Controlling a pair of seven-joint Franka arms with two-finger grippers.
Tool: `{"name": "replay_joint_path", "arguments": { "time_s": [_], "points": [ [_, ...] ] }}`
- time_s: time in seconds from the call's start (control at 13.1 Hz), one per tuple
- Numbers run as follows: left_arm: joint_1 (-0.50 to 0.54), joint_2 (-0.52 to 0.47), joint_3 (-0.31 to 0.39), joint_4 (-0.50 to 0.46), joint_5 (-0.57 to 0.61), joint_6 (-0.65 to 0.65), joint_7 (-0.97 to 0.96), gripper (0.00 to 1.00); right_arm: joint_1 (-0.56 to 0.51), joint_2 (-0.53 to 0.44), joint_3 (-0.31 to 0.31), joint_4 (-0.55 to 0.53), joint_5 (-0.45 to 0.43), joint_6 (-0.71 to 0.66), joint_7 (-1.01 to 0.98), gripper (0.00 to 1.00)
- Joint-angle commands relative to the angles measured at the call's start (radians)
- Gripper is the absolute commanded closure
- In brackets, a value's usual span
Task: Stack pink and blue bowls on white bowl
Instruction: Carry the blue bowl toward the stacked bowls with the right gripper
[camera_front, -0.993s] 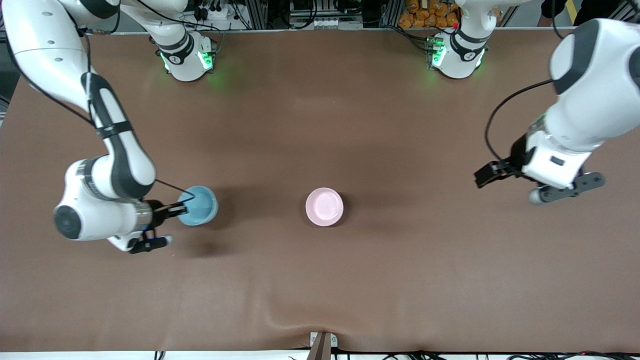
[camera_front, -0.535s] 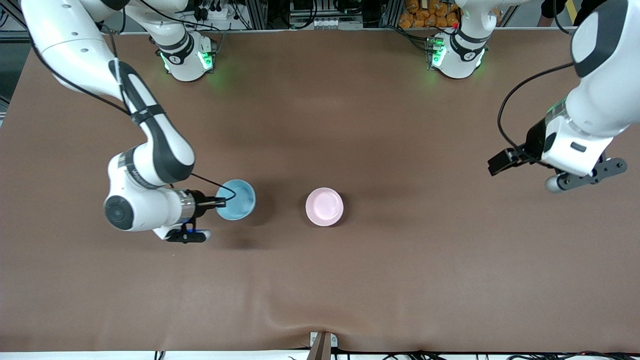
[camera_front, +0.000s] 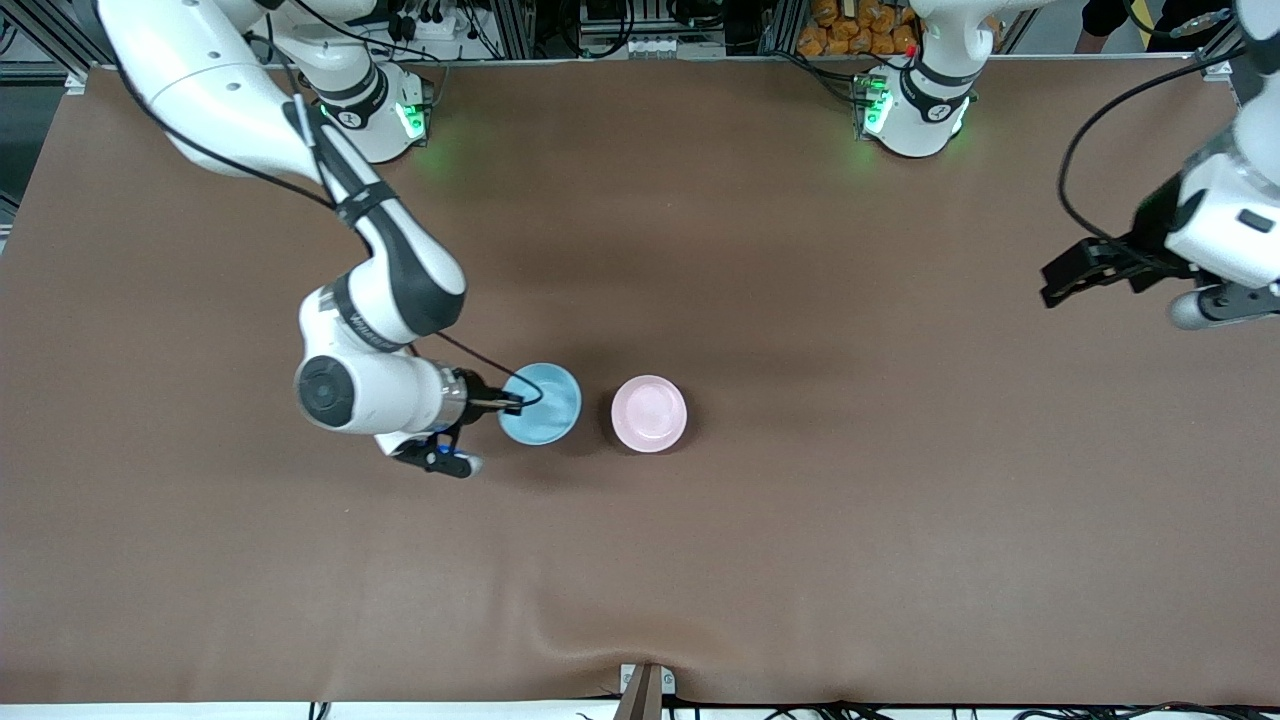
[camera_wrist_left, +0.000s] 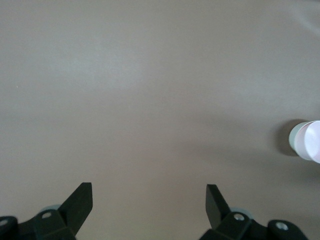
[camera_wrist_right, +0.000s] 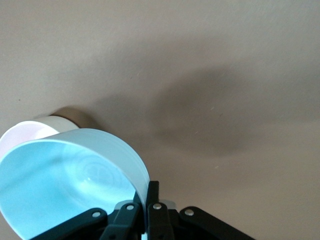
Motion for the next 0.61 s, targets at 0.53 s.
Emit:
{"name": "replay_joint_path", "arguments": {
  "time_s": [0.53],
  "points": [
    [0.014, -0.049, -0.005, -0.051, -0.012, -0.041, 0.023, 0.00, 0.144, 0.041, -0.006, -0.002, 0.046, 0.226, 0.242, 1.00]
  ]
}}
